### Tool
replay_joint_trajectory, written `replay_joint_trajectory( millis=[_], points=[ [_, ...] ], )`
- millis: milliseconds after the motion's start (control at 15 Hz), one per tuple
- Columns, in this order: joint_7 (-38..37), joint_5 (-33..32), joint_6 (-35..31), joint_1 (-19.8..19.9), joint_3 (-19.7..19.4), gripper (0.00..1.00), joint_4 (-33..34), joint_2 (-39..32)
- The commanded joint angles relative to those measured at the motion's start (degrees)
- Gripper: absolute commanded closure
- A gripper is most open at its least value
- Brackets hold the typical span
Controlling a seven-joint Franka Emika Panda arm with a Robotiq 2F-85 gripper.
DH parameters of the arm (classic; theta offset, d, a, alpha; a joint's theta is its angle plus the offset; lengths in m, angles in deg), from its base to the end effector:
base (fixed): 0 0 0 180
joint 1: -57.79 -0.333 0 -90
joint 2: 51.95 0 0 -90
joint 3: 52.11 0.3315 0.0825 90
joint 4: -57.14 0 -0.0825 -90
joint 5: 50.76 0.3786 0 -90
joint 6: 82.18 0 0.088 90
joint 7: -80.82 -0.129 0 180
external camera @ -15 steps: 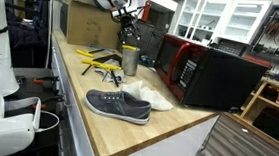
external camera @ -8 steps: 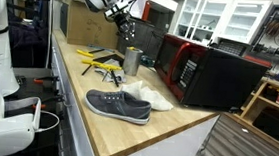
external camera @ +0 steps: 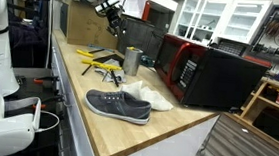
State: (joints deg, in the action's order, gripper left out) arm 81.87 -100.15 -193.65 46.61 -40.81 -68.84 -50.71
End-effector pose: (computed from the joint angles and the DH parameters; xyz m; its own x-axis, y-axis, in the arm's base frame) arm 0.4938 0.1325 0.3978 0.7143 0.6075 -0.3475 0.6610 -0.4225 0.6201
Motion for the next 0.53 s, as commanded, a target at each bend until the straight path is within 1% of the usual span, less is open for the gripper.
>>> replay_joint_trajectory(
  millis=[0,133,200,333,467],
  points=[
    [5.0,10.7,-5.9,0.5,-1.1,0.35,-5.4,7.9],
    [9.1,18.2,-8.9,0.7,-2.5,0.22,-7.2,11.1],
    [11.6,22.3,-10.2,0.7,-3.4,0.13,-8.0,12.6],
    [17.2,30.7,-11.3,0.6,-5.4,0.01,-8.9,14.8],
    [23.1,39.1,-11.4,0.2,-7.8,0.0,-9.3,16.2]
  ],
)
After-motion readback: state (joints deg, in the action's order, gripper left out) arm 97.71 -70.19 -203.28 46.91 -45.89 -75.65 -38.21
